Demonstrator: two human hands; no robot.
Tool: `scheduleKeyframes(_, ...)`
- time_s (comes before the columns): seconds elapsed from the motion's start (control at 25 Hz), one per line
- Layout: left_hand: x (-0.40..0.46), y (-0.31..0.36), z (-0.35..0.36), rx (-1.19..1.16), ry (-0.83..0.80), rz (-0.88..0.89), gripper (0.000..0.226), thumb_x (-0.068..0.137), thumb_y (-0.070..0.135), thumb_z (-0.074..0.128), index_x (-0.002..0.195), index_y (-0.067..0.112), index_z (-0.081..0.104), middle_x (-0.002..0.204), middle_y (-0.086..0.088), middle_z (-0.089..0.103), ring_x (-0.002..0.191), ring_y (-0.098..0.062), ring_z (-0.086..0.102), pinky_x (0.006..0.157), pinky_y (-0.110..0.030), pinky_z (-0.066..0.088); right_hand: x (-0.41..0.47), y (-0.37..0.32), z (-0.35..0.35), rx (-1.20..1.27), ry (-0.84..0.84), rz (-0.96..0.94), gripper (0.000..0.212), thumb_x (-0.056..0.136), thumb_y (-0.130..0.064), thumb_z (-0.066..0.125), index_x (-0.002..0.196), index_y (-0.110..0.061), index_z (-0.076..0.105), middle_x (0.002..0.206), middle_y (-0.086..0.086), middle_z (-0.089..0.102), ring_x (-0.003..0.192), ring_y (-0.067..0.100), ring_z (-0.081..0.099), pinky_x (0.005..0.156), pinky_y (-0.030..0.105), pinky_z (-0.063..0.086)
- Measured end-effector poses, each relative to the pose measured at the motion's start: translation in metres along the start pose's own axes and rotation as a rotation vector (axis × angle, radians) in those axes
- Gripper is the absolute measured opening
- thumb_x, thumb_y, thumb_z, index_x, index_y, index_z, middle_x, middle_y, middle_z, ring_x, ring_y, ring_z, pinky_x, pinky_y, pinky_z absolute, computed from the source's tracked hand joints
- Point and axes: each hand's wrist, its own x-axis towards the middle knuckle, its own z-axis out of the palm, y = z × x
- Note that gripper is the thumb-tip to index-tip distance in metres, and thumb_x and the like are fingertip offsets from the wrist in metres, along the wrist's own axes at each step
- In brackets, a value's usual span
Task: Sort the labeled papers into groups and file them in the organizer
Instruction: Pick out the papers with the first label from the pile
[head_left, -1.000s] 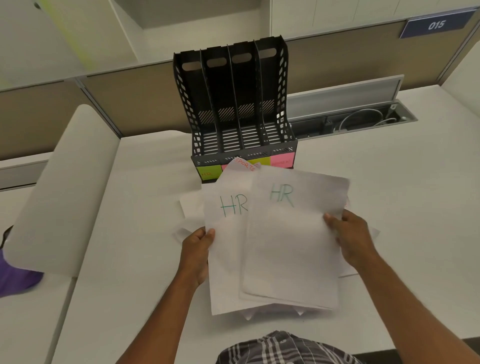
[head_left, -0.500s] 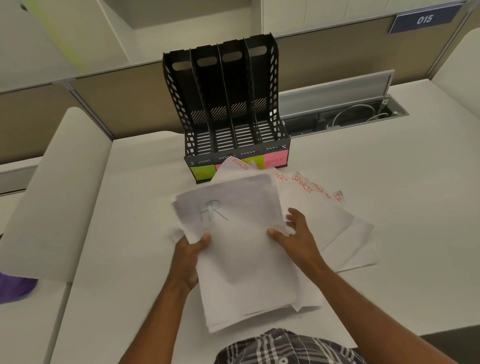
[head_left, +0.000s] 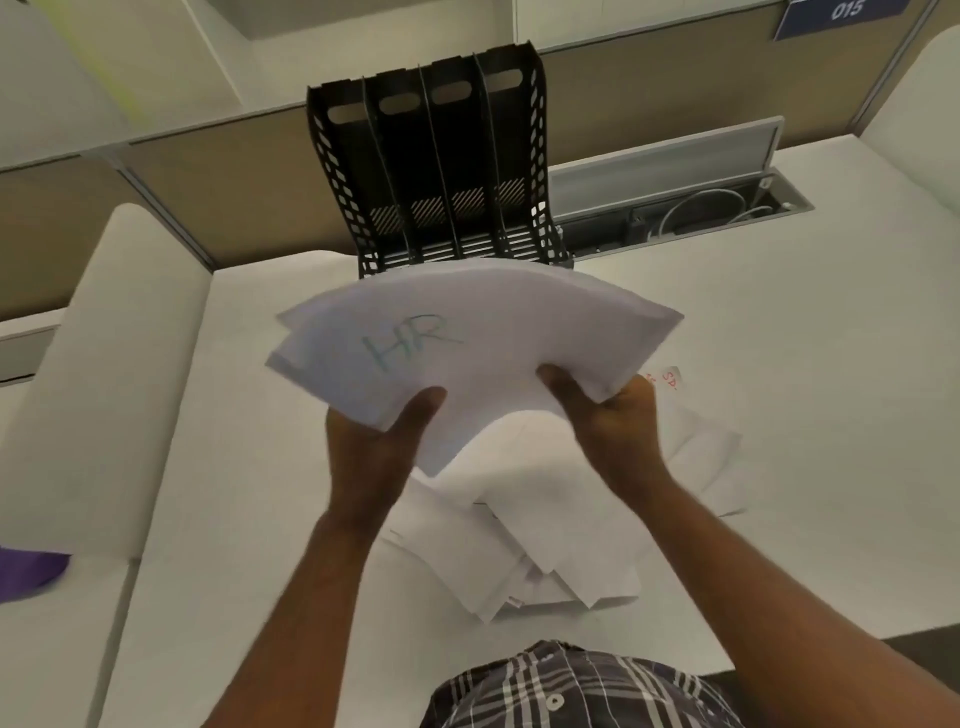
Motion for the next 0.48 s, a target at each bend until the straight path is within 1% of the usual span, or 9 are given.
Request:
scheduleKeyframes(0.04,0.003,-0.006,0.014,0.023,-0.004,-0.023,0.047,0.071,0.036,0.085,0.114,0.043,0.067,0.106,0.022,0.073,0.099,0.001,0.069,0.075,-0.015,0.057,0.004,0.006,-0.008,0.041,0.014,0.048,0.02,0.085,-0.019,0.077,0.088,-0.039,0.074,0.08,-0.022,0.074,0.07,-0.005,0.067,0.061,0.014,0.052)
scheduleKeyframes(0.08,0.004,-0.015,0.025,0.067,-0.013,-0.07,0.052,0.072,0.033,0.086,0.119,0.038,0.065,0.107,0.018,0.073,0.101,-0.003,0.068,0.076,-0.016,0.057,0.006,0.014,-0.014,0.053,0.01,0.109,0.022,0.085,-0.019,0.078,0.089,-0.04,0.075,0.082,-0.021,0.075,0.074,-0.001,0.07,0.062,0.014,0.053)
scheduleKeyframes(0.16,-0.002,-0.039,0.042,0.16,-0.092,-0.183,0.065,0.074,0.026,0.087,0.13,0.022,0.056,0.113,0.011,0.066,0.106,-0.012,0.064,0.081,-0.017,0.056,0.007,0.039,-0.022,-0.035,-0.007,0.292,0.008,0.083,-0.021,0.08,0.087,-0.026,0.076,0.082,-0.007,0.077,0.079,0.014,0.072,0.064,0.019,0.054)
scheduleKeyframes(0.2,-0.007,-0.052,0.045,0.205,-0.165,-0.222,0.07,0.075,0.023,0.086,0.134,0.019,0.049,0.116,0.011,0.061,0.109,-0.014,0.061,0.084,-0.018,0.055,0.006,0.052,-0.026,-0.122,-0.009,0.373,0.009,0.084,-0.023,0.08,0.085,-0.015,0.075,0.082,0.004,0.077,0.079,0.021,0.071,0.064,0.025,0.054)
scheduleKeyframes(0.24,-0.013,-0.067,0.044,0.261,-0.243,-0.227,0.073,0.076,0.021,0.084,0.137,0.021,0.042,0.122,0.011,0.057,0.114,-0.016,0.058,0.088,-0.019,0.054,0.006,0.065,-0.031,-0.193,0.018,0.418,0.019,0.084,-0.024,0.079,0.085,-0.006,0.073,0.083,0.013,0.076,0.078,0.025,0.07,0.064,0.028,0.052)
scheduleKeyframes(0.28,-0.016,-0.081,0.04,0.345,-0.316,-0.208,0.08,0.075,0.018,0.083,0.14,0.024,0.035,0.132,0.009,0.051,0.122,-0.018,0.053,0.097,-0.022,0.051,0.008,0.076,-0.039,-0.228,0.088,0.428,0.023,0.084,-0.025,0.079,0.088,-0.003,0.074,0.086,0.015,0.076,0.081,0.027,0.071,0.065,0.03,0.054)
scheduleKeyframes(0.36,-0.021,-0.108,0.024,0.626,-0.458,-0.197,0.105,0.063,0.013,0.078,0.147,0.032,0.018,0.156,0.002,0.029,0.145,-0.023,0.032,0.117,-0.04,0.033,0.018,0.086,-0.059,-0.237,0.272,0.437,0.032,0.082,-0.029,0.078,0.102,-0.004,0.075,0.095,0.013,0.076,0.09,0.027,0.072,0.076,0.036,0.058)
scheduleKeyframes(0.44,-0.03,-0.127,0.006,0.991,-0.597,-0.243,0.121,0.056,0.013,0.072,0.148,0.044,0.0,0.166,0.004,-0.005,0.155,-0.025,-0.001,0.123,-0.05,0.01,0.026,0.095,-0.083,-0.231,0.397,0.521,0.041,0.08,-0.033,0.077,0.109,-0.004,0.073,0.101,0.012,0.075,0.094,0.029,0.072,0.083,0.042,0.058)
scheduleKeyframes(0.48,-0.038,-0.135,-0.002,1.099,-0.657,-0.243,0.124,0.057,0.012,0.07,0.147,0.047,-0.007,0.165,0.005,-0.018,0.154,-0.025,-0.014,0.123,-0.053,0.001,0.025,0.101,-0.094,-0.198,0.431,0.574,0.042,0.08,-0.031,0.077,0.111,-0.004,0.072,0.104,0.012,0.075,0.094,0.03,0.071,0.083,0.04,0.057)
